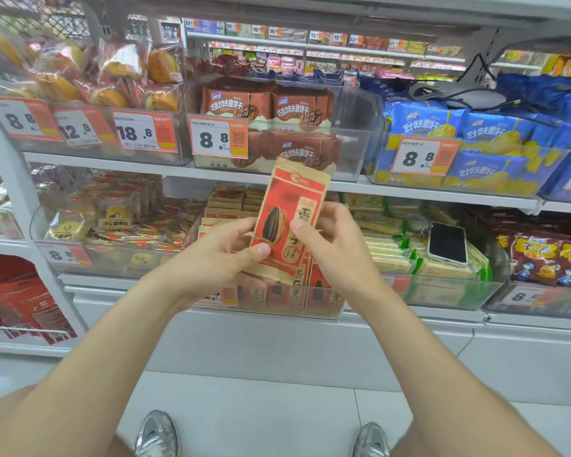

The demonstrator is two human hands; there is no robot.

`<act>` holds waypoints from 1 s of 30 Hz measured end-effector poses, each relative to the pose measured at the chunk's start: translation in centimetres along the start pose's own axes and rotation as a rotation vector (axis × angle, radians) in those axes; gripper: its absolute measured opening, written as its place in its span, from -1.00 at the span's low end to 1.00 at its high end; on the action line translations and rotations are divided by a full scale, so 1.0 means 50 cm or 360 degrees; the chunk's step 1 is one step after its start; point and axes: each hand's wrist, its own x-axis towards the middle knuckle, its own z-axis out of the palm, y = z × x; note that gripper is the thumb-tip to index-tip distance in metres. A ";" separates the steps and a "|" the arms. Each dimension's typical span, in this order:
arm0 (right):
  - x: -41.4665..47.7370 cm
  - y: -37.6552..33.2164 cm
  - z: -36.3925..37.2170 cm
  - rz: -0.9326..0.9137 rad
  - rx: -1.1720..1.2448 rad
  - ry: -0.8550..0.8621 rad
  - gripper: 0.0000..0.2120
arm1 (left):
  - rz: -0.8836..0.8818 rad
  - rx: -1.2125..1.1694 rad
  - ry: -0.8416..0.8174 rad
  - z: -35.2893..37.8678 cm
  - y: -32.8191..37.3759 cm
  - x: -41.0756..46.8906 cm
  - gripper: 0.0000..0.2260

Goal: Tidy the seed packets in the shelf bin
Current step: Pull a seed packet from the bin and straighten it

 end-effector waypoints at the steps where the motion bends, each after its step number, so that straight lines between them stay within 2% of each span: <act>1: 0.002 -0.002 0.005 -0.0073 0.0035 -0.0002 -0.54 | -0.0010 0.0106 0.0008 -0.011 -0.004 -0.002 -0.65; 3: 0.007 -0.003 0.014 -0.0239 0.0060 -0.0009 -0.49 | -0.0022 0.0279 0.0046 -0.030 -0.017 -0.004 -0.54; 5: 0.012 -0.003 0.026 -0.0343 -0.0008 0.0015 -0.53 | -0.0039 0.0380 0.0149 -0.054 -0.029 -0.003 -0.51; 8: 0.022 0.009 0.059 -0.0311 -0.0068 0.0083 -0.63 | -0.0073 0.0457 0.0189 -0.092 -0.035 -0.006 -0.60; 11: 0.038 0.015 0.090 -0.0268 -0.0050 0.0157 -0.65 | -0.0082 0.0673 0.0212 -0.113 -0.034 -0.010 -0.56; 14: 0.055 0.013 0.133 -0.0364 -0.0123 0.0247 -0.67 | -0.0029 0.1175 0.0628 -0.148 -0.069 0.003 -0.57; 16: 0.065 0.016 0.161 -0.0457 -0.0209 0.0257 -0.68 | -0.0016 0.1343 0.0928 -0.173 -0.084 0.004 -0.59; 19: 0.072 0.019 0.195 -0.0641 -0.0540 0.0013 -0.67 | -0.0098 0.1237 0.1001 -0.199 -0.090 0.003 -0.65; 24: 0.078 0.031 0.237 -0.0680 -0.1009 -0.0431 -0.70 | -0.0047 0.1274 0.0936 -0.197 -0.087 0.006 -0.67; 27: 0.086 0.031 0.243 -0.0772 -0.1415 -0.0329 -0.74 | 0.0014 0.1308 0.0955 -0.192 -0.084 0.022 -0.64; 30: 0.093 0.039 0.239 -0.0739 -0.1504 -0.0254 -0.74 | -0.0004 0.1102 0.1045 -0.191 -0.073 0.047 -0.59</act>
